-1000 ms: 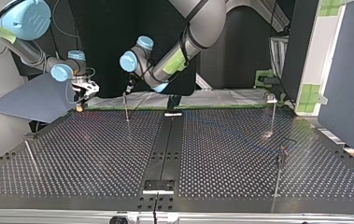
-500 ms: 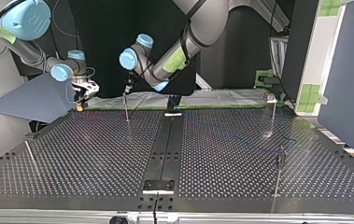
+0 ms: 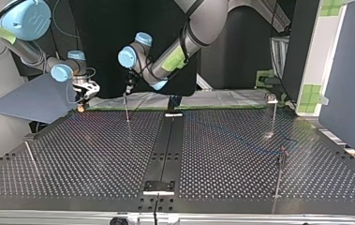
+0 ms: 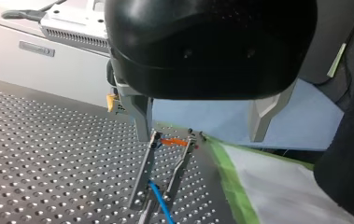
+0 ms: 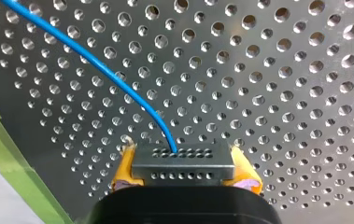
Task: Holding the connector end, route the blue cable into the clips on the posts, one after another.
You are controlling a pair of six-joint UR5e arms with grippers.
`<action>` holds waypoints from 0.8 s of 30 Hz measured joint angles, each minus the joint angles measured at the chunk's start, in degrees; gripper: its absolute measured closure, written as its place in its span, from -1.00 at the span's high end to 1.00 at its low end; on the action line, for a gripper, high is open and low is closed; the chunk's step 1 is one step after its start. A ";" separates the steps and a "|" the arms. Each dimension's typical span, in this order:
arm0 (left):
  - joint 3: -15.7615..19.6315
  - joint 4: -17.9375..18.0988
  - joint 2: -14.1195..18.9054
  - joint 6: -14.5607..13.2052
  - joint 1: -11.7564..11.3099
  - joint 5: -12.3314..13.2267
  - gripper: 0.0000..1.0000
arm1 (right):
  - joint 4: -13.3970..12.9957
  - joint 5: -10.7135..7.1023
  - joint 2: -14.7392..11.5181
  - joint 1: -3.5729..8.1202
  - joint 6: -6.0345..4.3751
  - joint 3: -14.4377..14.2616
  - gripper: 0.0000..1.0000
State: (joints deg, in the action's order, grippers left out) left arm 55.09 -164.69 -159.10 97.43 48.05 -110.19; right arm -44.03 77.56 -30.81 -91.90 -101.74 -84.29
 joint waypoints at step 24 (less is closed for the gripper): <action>0.00 4.55 -0.02 0.78 1.79 -3.92 1.00 | -0.09 -1.14 0.08 -0.07 -1.11 0.12 -1.00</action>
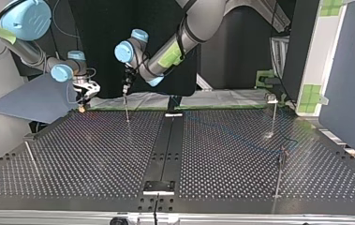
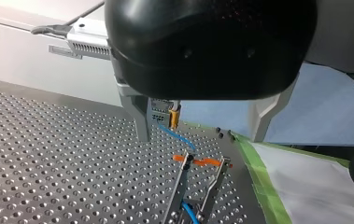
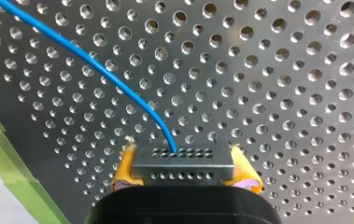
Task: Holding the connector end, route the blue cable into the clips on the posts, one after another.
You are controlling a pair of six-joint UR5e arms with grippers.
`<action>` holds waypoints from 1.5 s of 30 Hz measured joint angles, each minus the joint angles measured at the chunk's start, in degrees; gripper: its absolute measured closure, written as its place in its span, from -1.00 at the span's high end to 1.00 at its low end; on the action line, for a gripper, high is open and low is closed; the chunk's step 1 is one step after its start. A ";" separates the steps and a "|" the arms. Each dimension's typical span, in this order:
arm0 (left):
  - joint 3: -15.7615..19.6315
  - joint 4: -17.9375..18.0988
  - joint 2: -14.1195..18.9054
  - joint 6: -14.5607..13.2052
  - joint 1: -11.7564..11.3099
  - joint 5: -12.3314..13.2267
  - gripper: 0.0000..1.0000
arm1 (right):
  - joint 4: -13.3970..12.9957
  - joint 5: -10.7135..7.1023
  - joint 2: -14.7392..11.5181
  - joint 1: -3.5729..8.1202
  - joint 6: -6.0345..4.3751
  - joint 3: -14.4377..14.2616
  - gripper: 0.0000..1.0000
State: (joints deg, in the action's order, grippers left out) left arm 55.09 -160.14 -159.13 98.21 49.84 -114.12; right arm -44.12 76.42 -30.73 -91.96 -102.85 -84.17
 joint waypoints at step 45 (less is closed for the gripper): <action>0.00 -7.38 -0.05 2.45 0.48 -3.79 1.00 | 0.68 -0.04 0.09 -0.83 -0.03 0.34 -1.00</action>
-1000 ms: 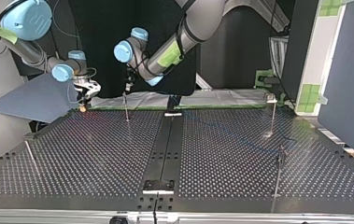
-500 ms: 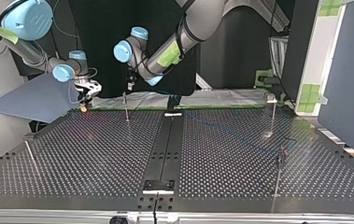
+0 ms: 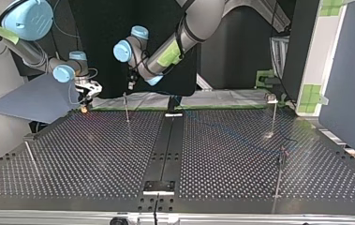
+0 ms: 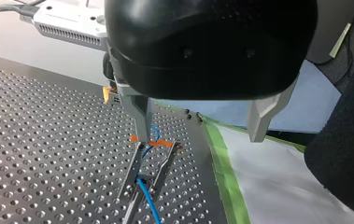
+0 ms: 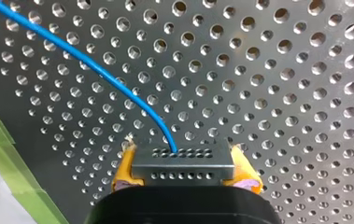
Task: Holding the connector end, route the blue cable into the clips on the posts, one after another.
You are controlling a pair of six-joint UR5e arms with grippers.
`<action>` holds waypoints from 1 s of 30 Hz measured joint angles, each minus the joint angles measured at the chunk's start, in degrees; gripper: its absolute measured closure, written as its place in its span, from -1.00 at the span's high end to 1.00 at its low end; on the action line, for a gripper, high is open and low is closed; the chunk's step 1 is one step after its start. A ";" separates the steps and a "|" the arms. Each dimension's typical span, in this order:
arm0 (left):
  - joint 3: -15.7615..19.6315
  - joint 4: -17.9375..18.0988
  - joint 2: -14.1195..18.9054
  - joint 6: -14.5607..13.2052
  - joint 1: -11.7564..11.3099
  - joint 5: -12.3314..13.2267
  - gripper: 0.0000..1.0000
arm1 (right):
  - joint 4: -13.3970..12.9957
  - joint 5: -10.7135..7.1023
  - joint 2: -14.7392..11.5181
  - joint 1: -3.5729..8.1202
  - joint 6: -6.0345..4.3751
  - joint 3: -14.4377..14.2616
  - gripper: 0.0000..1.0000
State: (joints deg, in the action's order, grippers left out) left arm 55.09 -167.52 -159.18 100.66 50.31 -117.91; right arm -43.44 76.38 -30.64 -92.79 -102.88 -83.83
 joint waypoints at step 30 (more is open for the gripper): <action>11.86 8.89 12.27 1.94 5.47 -3.80 1.00 | 0.29 0.00 0.00 -0.87 0.05 0.45 -1.00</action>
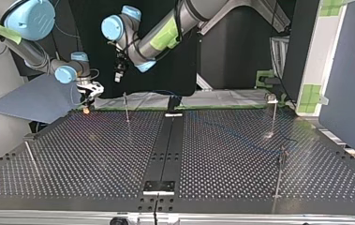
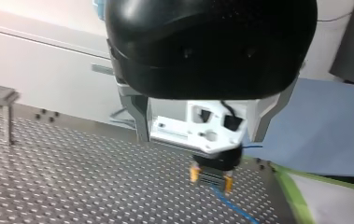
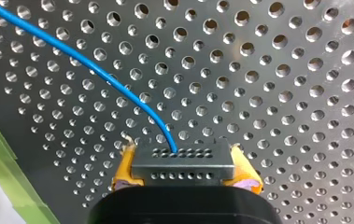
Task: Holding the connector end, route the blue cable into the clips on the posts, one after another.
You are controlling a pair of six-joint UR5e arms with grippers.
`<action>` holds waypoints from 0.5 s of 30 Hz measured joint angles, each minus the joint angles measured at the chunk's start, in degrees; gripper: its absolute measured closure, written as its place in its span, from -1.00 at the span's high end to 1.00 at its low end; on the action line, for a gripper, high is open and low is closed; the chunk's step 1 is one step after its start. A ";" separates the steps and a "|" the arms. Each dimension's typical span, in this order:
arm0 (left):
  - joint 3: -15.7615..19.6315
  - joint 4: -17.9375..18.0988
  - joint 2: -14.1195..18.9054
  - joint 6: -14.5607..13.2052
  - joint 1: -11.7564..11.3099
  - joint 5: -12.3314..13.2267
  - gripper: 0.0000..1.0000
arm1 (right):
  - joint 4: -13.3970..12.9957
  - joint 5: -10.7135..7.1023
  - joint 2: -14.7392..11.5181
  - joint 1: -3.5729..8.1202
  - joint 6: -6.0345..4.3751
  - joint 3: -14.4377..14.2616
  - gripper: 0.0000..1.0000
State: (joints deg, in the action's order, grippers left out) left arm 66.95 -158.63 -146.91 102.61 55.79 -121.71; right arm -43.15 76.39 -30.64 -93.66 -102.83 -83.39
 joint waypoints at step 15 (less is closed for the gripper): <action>7.61 4.05 7.62 1.85 -2.65 -0.25 1.00 | 0.87 -0.03 -0.04 0.07 0.23 0.02 -1.00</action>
State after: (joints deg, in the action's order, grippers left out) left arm 74.56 -154.58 -139.29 104.46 53.14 -121.96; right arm -42.28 76.36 -30.68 -93.59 -102.60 -83.36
